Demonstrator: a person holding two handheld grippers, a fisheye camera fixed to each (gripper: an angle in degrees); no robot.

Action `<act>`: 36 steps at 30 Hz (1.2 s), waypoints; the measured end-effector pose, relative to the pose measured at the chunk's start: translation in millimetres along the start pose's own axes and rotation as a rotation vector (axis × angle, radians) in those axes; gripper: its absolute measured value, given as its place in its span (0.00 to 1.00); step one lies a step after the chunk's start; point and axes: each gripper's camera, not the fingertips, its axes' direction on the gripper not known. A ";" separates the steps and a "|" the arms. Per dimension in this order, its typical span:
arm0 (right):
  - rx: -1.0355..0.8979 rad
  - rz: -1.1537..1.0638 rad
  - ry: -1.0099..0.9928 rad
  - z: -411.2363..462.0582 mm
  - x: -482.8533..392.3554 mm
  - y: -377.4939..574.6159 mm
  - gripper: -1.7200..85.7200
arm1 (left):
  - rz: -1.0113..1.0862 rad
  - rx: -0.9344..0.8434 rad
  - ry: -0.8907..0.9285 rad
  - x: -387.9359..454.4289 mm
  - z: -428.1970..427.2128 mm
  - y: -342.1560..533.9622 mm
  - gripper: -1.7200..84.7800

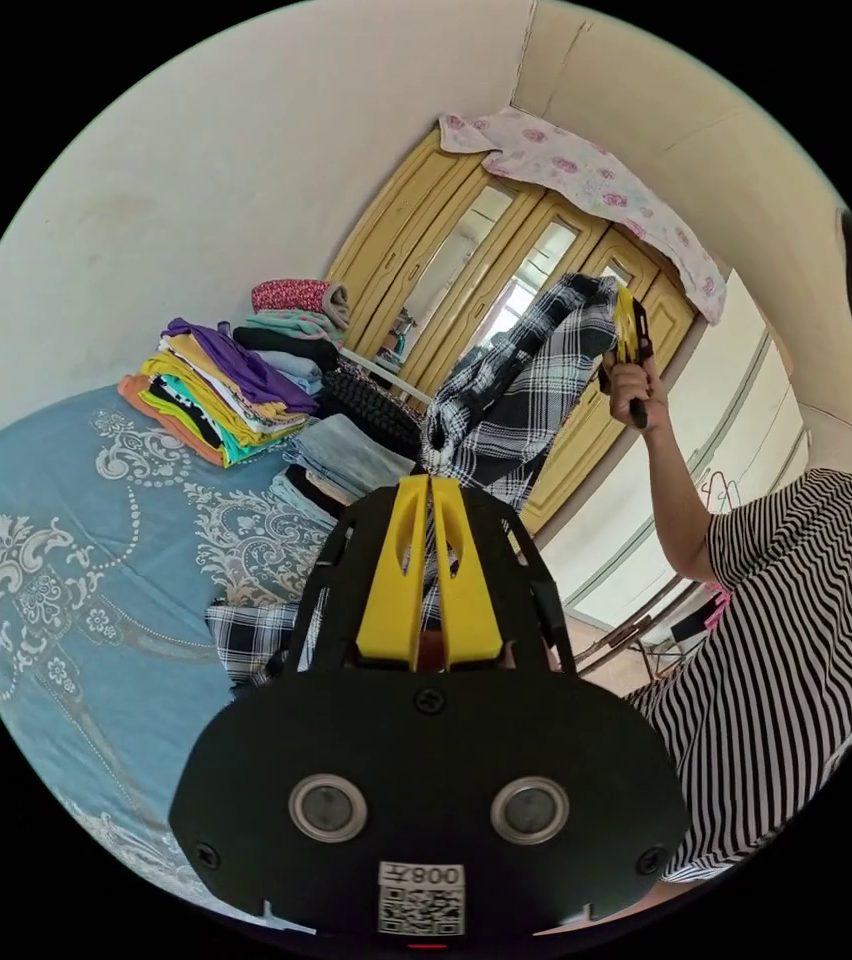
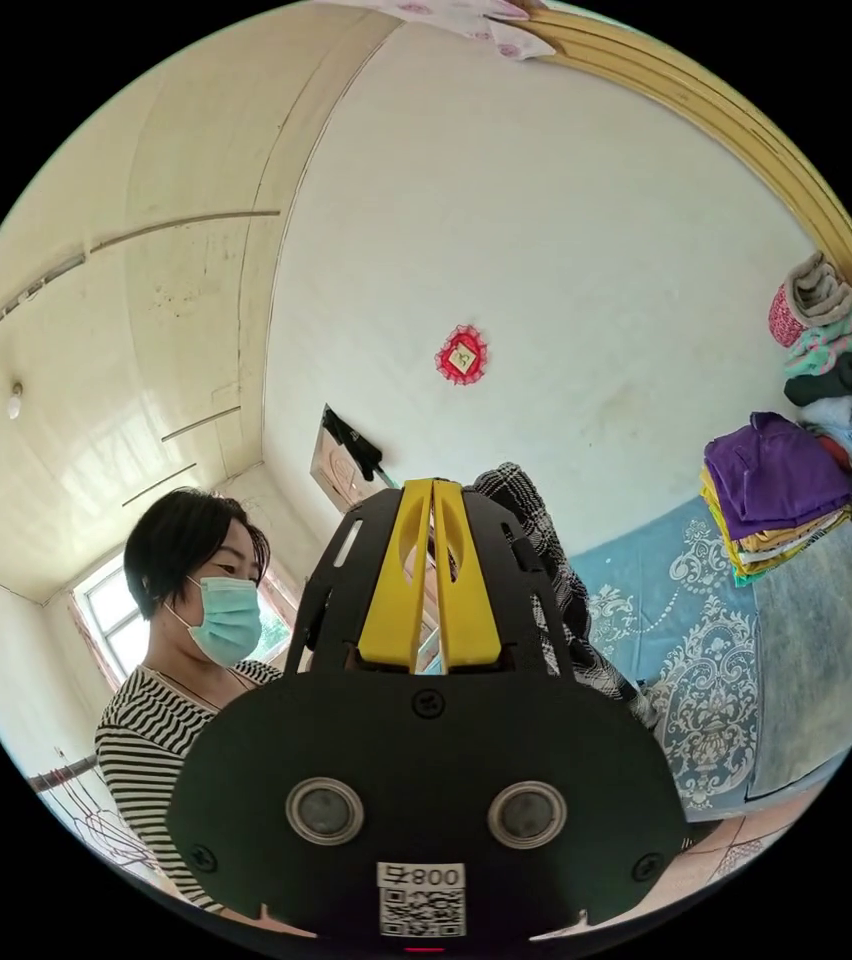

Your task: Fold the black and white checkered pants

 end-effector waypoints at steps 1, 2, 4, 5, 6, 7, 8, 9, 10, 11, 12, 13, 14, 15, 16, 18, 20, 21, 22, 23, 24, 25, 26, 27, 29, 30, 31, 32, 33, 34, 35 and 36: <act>0.013 0.004 -0.004 -6.0 1.5 1.8 0.02 | 0.009 0.003 -0.004 1.1 -2.1 -1.9 0.03; 0.025 0.009 -0.012 -11.3 2.5 3.5 0.02 | 0.026 0.001 -0.001 3.0 -4.9 -4.8 0.03; 0.031 0.013 -0.030 -16.4 1.9 5.0 0.02 | 0.053 -0.011 0.012 6.7 -4.9 -5.6 0.04; 0.025 0.009 -0.038 -17.6 -0.4 5.6 0.02 | 0.067 -0.038 0.021 9.0 -1.1 -3.7 0.04; 0.020 0.004 -0.041 -17.6 -2.1 5.9 0.02 | 0.064 -0.059 0.034 9.4 4.8 -0.3 0.06; 0.007 -0.008 -0.047 -17.1 -5.9 6.3 0.02 | 0.055 -0.069 0.046 8.7 8.5 1.7 0.06; -0.006 -0.017 -0.054 -16.1 -9.3 6.8 0.02 | 0.032 -0.081 0.072 5.7 16.1 5.4 0.08; -0.011 -0.020 -0.058 -15.6 -10.7 7.1 0.02 | -0.004 -0.088 0.102 1.1 24.3 8.6 0.10; -0.024 -0.024 -0.065 -14.2 -13.0 7.7 0.02 | -0.019 -0.093 0.119 -1.4 28.7 9.8 0.11; -0.036 -0.023 -0.073 -13.0 -14.6 8.4 0.02 | -0.048 -0.103 0.147 -6.4 37.3 11.5 0.13; -0.040 -0.022 -0.076 -12.6 -15.4 8.8 0.02 | -0.068 -0.105 0.155 -10.6 44.4 12.1 0.13; -0.049 -0.024 -0.082 -12.6 -17.3 9.7 0.02 | -0.075 -0.102 0.157 -12.5 47.3 12.0 0.14; -0.051 -0.026 -0.088 -14.3 -19.5 10.7 0.02 | -0.089 -0.097 0.163 -16.4 53.3 11.1 0.14; -0.050 -0.027 -0.091 -15.7 -20.7 11.2 0.02 | -0.103 -0.102 0.173 -20.6 59.7 9.4 0.14; -0.046 -0.031 -0.098 -19.2 -23.2 12.0 0.02 | -0.109 -0.106 0.179 -22.7 63.0 8.4 0.14; -0.041 -0.037 -0.098 -25.4 -27.1 13.1 0.02 | -0.122 -0.117 0.185 -29.2 75.9 4.4 0.15; -0.040 -0.045 -0.093 -32.9 -31.4 14.4 0.02 | -0.137 -0.130 0.204 -34.4 86.2 1.2 0.15; -0.039 -0.046 -0.094 -34.8 -32.0 14.8 0.02 | -0.148 -0.132 0.220 -38.2 92.8 -0.6 0.15; -0.038 -0.047 -0.098 -38.1 -33.1 15.8 0.02 | -0.155 -0.132 0.230 -40.2 95.8 -1.3 0.15; -0.035 -0.047 -0.100 -41.5 -33.7 16.7 0.02 | -0.168 -0.130 0.256 -43.6 101.4 -2.4 0.15; -0.034 -0.046 -0.100 -43.1 -34.0 17.1 0.02 | -0.182 -0.122 0.286 -46.6 106.2 -3.1 0.15; -0.034 -0.046 -0.101 -46.1 -34.3 17.7 0.02 | -0.192 -0.118 0.300 -48.2 108.7 -3.3 0.15; -0.035 -0.045 -0.102 -48.9 -34.4 18.2 0.02 | -0.210 -0.114 0.326 -51.5 113.2 -3.5 0.15; -0.035 -0.044 -0.103 -50.3 -34.3 18.4 0.02 | -0.225 -0.103 0.349 -54.5 116.8 -3.5 0.15; -0.035 -0.041 -0.105 -55.7 -34.2 18.9 0.02 | -0.251 -0.094 0.396 -58.9 122.8 -3.0 0.14; -0.034 -0.040 -0.106 -57.1 -34.2 19.0 0.02 | -0.276 -0.082 0.439 -62.8 126.2 -2.1 0.14; -0.036 -0.040 -0.108 -59.7 -34.5 18.8 0.02 | -0.289 -0.070 0.463 -64.9 127.3 -1.3 0.14; -0.035 -0.042 -0.105 -62.7 -35.1 18.5 0.02 | -0.309 -0.049 0.507 -68.6 129.0 0.7 0.13; -0.033 -0.042 -0.102 -64.3 -35.3 18.3 0.02 | -0.323 -0.041 0.524 -71.1 129.8 2.5 0.13; -0.032 -0.043 -0.098 -67.5 -35.7 17.6 0.02 | -0.328 -0.036 0.525 -72.0 129.7 3.3 0.13; -0.031 -0.043 -0.096 -70.6 -35.8 16.7 0.02 | -0.337 -0.026 0.521 -73.6 129.4 4.9 0.12; -0.029 -0.042 -0.094 -72.2 -35.8 16.3 0.02 | -0.349 -0.028 0.508 -74.5 130.6 6.0 0.12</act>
